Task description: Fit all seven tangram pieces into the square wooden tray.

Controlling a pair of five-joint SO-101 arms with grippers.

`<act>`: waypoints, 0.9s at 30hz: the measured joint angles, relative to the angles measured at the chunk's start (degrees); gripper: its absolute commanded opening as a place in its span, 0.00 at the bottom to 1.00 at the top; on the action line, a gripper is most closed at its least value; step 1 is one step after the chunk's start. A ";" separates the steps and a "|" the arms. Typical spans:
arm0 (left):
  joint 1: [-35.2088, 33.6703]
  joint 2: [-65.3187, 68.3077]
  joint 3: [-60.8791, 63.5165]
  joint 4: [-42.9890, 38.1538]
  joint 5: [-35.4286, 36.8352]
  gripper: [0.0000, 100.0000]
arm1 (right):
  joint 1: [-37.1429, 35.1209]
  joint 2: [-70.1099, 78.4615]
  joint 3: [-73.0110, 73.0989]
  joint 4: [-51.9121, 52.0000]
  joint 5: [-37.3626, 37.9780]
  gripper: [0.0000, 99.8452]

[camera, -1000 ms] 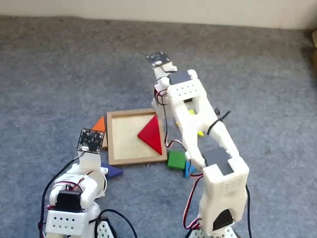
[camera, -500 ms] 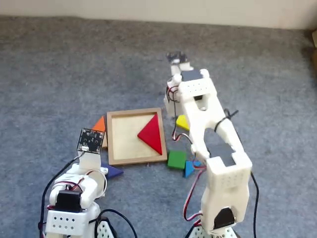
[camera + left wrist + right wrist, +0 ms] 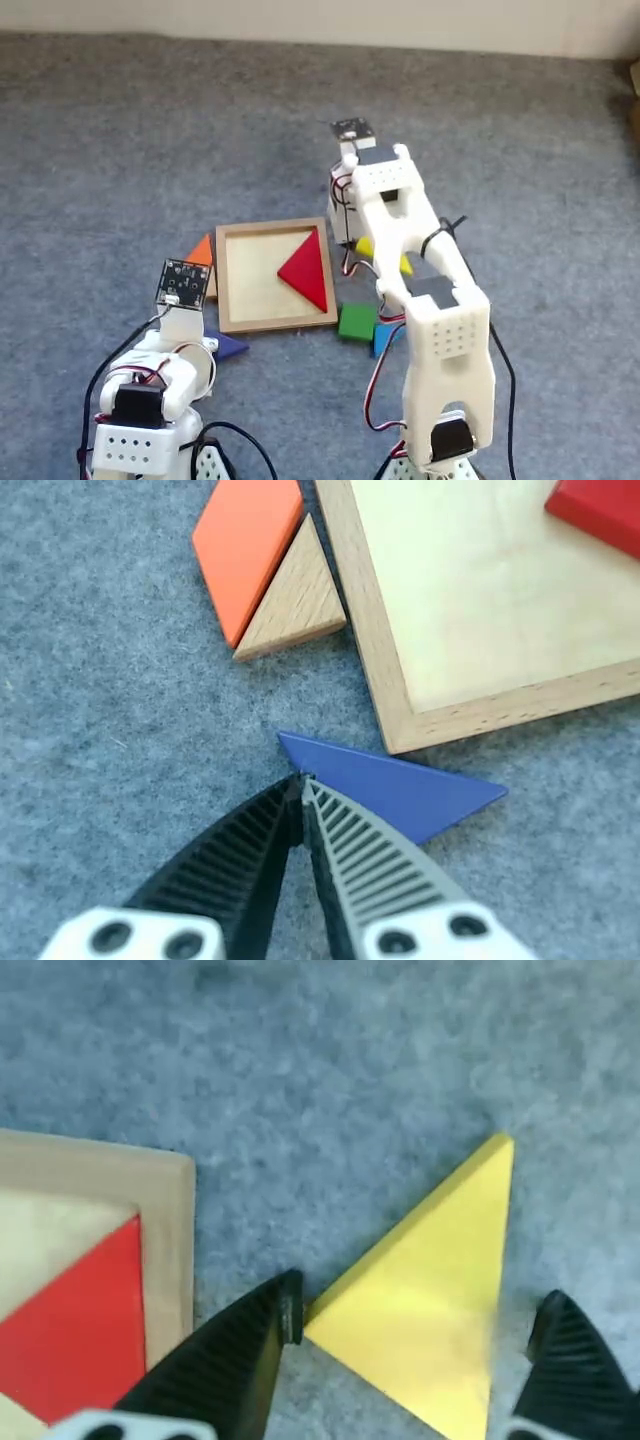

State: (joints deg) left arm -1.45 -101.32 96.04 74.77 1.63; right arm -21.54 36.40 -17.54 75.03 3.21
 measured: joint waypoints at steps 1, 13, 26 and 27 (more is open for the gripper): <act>0.00 0.00 0.00 0.00 0.00 0.01 | 0.00 0.26 -0.18 0.00 0.00 0.34; 0.00 0.00 0.00 0.00 0.00 0.01 | 0.00 0.97 -1.14 3.52 -0.09 0.34; 0.00 0.00 0.00 0.00 0.00 0.01 | 0.35 0.97 -1.14 3.60 0.09 0.17; 0.00 0.00 0.00 0.00 0.00 0.01 | 0.44 0.97 -1.14 3.60 0.62 0.16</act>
State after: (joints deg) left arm -1.45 -101.32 96.04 74.77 1.63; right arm -21.10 37.36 -18.68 78.64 3.82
